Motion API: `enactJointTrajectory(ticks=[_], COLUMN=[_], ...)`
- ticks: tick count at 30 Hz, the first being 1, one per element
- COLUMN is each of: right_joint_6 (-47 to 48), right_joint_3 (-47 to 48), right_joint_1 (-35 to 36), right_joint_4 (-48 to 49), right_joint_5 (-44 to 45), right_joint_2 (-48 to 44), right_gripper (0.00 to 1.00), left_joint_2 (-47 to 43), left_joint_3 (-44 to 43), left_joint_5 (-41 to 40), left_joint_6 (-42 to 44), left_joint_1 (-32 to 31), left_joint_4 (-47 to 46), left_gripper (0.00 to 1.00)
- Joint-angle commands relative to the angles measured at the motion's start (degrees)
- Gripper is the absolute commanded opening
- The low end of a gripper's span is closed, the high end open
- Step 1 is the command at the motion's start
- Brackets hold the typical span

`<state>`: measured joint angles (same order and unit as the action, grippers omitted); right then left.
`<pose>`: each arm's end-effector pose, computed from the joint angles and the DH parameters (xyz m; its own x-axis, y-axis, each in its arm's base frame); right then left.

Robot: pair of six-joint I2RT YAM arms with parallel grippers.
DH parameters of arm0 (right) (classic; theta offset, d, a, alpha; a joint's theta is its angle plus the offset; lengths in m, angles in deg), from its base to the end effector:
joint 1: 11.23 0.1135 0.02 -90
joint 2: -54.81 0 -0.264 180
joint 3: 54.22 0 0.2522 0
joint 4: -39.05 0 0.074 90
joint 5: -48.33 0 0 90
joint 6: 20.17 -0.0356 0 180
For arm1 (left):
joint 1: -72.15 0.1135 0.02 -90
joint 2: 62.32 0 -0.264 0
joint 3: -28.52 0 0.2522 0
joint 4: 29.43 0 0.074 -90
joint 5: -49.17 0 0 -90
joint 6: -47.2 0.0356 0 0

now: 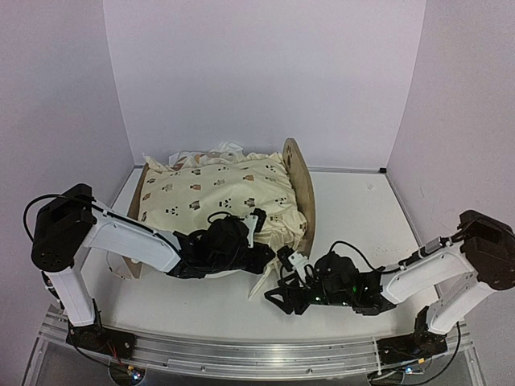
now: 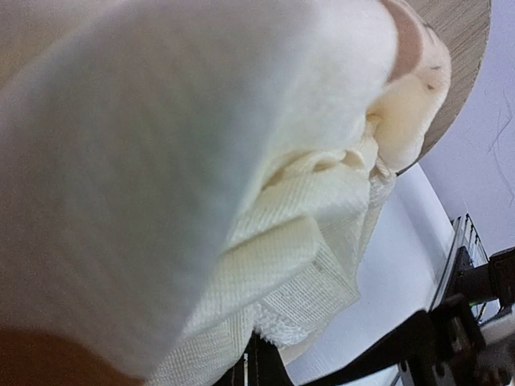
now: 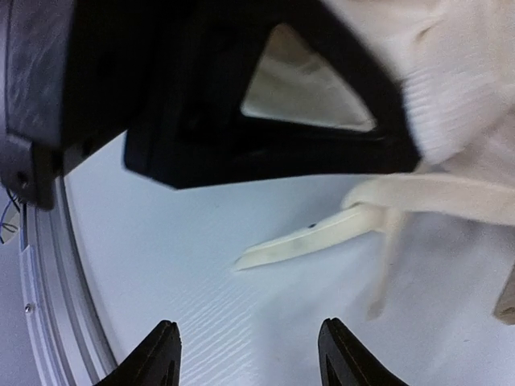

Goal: Set up the pet bed

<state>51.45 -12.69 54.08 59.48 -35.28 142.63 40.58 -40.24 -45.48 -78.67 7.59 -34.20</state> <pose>0.1217 0.2552 0.1473 -0.4444 -0.2165 -0.8693 -0.7597 0.6053 0.2377 0.1672 -0.3447 0.1756 -0.6803 0.0706 -0.7295 0.5813 0.6582 -0.4784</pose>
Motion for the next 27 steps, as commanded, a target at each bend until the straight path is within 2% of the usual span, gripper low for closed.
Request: enactJointTrajectory(ticks=[1,7,16,27], right_joint_6=[-4.23,-6.03,-9.33,-9.65], right_joint_3=[3.27,4.68,1.03,1.46], right_joint_1=[2.90,4.17,4.39,4.48], right_joint_4=[-3.03,-1.81,8.06,15.10], right_joint_5=[1.18,6.39,9.62,12.82], right_joint_2=[3.19,7.60,10.72,15.68], right_gripper=[0.60,0.61,0.62,0.77], left_joint_2=[-3.44,-4.38,-6.07,-4.92], left_joint_3=[1.02,2.16,4.94,4.39], left_joint_5=[-1.32,-1.64,-2.15,-0.57], left_joint_6=[0.47,0.42,1.27,1.51], left_joint_1=[0.27,0.30,0.32,0.31], left_joint_4=[-3.46,-5.15,-7.98,-9.13], left_gripper=[0.00,0.00,0.00,0.00])
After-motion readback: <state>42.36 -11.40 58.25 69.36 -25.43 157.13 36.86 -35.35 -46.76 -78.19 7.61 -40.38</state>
